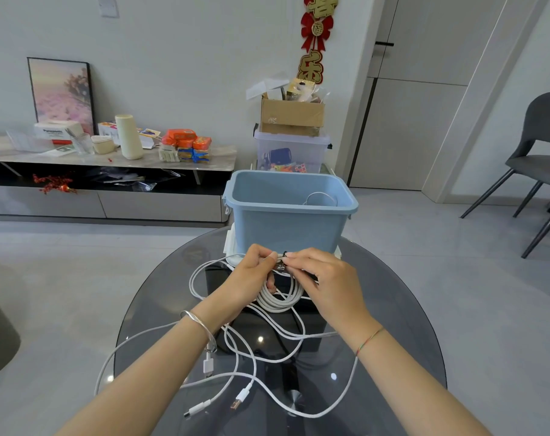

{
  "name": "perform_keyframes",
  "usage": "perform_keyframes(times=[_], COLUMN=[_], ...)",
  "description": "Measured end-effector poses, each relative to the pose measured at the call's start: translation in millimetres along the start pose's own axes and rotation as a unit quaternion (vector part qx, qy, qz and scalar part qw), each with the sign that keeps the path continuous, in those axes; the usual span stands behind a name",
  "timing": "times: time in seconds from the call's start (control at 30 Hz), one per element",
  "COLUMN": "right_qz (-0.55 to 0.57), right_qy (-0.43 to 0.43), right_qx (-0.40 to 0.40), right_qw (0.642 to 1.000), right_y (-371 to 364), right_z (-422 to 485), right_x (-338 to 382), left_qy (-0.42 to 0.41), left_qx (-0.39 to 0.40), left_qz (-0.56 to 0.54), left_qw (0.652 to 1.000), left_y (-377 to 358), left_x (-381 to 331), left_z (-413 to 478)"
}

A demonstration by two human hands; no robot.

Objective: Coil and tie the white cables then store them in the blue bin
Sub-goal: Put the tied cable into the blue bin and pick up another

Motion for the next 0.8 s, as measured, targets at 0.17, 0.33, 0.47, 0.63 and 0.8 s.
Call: perform_keyframes(times=[0.17, 0.33, 0.47, 0.63, 0.8], right_qz=[0.045, 0.129, 0.124, 0.064, -0.006], right_qy=[-0.025, -0.113, -0.158, -0.158, -0.148], right_qx=[0.024, -0.013, -0.004, 0.041, 0.064], right_qw=[0.998, 0.985, 0.98, 0.985, 0.987], right_y=[1, 5, 7, 11, 12], right_z=[0, 5, 10, 18, 35], right_x=[-4, -6, -4, 2, 4], left_qy=[0.013, 0.008, -0.018, -0.027, 0.024], left_qx=[0.001, 0.012, 0.011, 0.016, 0.049], left_qz=[-0.001, 0.016, 0.028, 0.048, -0.029], left_qw=[1.0, 1.0, 0.999, 0.998, 0.998], left_y=[2, -3, -9, -1, 10], left_x=[2, -2, -6, -21, -36], left_z=[1, 0, 2, 5, 15])
Point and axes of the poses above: each hand's wrist, its own z-axis towards the middle knuckle, its own y-axis out of the back of the hand, x = y × z, the point moved 2 cm from there along z, towards the middle knuckle, and after that the axes turned 4 degrees about y, right-handed, at the moved point
